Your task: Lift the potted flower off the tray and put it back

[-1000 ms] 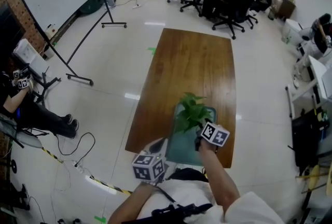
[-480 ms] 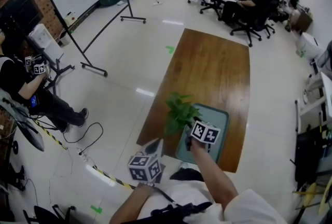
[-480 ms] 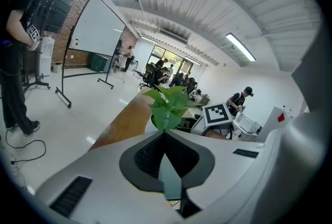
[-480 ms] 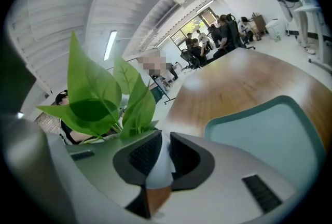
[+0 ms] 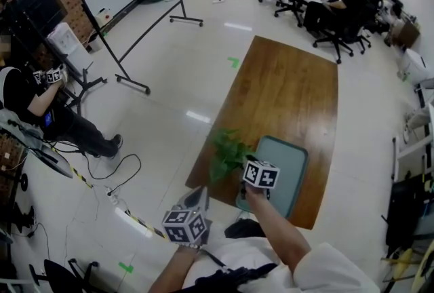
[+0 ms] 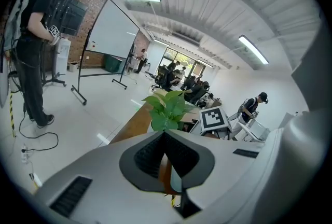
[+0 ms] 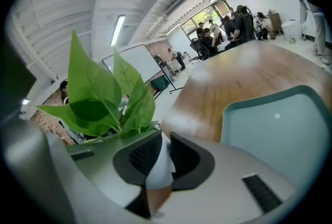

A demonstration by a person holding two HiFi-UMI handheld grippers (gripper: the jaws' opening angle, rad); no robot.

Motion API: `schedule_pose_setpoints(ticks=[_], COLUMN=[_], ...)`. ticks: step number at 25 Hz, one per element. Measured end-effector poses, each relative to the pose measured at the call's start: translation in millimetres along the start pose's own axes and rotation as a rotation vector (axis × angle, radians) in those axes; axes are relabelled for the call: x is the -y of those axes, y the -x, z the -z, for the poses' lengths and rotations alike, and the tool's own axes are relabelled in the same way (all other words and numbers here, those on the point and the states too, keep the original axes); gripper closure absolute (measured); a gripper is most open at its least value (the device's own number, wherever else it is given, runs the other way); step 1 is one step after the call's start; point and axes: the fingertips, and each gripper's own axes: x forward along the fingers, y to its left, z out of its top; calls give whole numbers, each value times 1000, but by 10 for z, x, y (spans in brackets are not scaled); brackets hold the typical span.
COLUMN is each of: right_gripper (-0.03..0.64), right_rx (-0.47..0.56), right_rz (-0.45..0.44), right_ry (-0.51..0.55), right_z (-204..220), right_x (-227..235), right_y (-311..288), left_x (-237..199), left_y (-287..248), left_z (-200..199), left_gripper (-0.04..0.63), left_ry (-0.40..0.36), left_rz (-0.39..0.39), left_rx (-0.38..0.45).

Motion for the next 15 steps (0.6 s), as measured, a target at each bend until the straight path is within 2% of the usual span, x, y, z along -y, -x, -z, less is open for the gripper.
schedule_pose_setpoints(ticks=[15], right_gripper=[541], right_rx=[-13], right_rz=[0], right_ry=[-36], right_z=[168], right_x=[73], right_y=[-25], left_x=[-15], left_y=[49], left_z=[71], left_gripper=[598], left_ry=[3], left_rz=[-18], left_rx=[-7])
